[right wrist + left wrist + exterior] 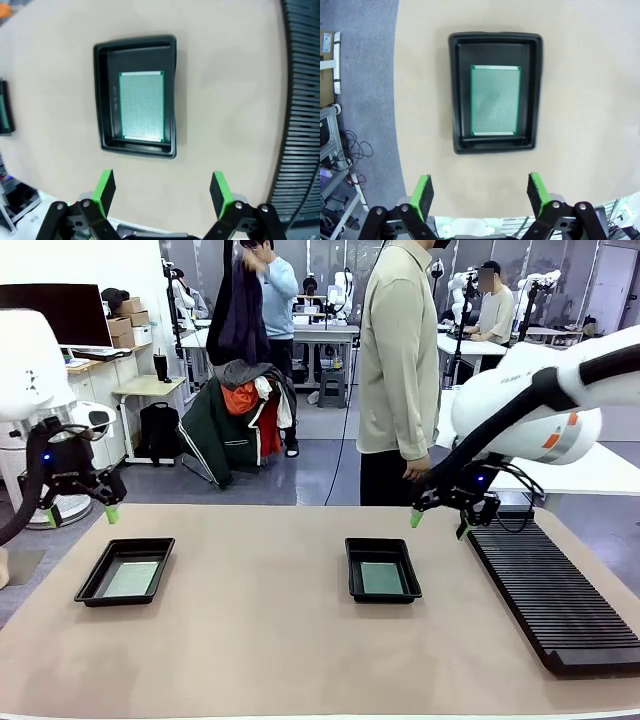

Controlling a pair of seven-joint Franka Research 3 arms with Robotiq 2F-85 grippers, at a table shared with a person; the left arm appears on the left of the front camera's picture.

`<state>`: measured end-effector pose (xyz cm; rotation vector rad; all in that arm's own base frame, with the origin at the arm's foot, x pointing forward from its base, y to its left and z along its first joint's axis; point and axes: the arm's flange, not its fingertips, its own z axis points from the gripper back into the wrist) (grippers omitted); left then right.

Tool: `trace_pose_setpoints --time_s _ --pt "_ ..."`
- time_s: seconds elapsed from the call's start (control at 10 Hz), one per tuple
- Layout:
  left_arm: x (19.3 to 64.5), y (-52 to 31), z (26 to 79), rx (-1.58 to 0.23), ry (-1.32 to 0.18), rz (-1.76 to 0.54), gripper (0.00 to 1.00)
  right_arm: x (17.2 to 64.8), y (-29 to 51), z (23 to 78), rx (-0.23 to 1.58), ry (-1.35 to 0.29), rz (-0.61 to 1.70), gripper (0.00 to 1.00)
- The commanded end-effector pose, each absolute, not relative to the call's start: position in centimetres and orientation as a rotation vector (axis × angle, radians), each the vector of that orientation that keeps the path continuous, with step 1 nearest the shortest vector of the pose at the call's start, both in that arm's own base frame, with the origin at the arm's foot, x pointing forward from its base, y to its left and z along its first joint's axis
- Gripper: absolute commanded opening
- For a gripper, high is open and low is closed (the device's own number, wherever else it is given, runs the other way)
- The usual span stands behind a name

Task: Inspect and transfer BCBs to ESD trays.
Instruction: Pick up the ESD tray and place it on the left side of the table.

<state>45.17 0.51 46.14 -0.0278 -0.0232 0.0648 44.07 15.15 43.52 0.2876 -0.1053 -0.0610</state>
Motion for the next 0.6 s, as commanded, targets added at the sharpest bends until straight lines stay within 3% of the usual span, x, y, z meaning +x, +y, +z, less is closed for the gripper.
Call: trace_pose_setpoints --time_s 0.0,0.5 --pt "44.0 -2.2 48.8 -0.014 -0.008 0.071 1.00 42.5 12.3 44.3 0.393 -0.067 -0.064 1.00" --pt "42.9 -12.6 53.2 -0.037 -0.050 0.037 1.00 42.5 4.7 45.0 0.624 -0.010 -0.079 1.00"
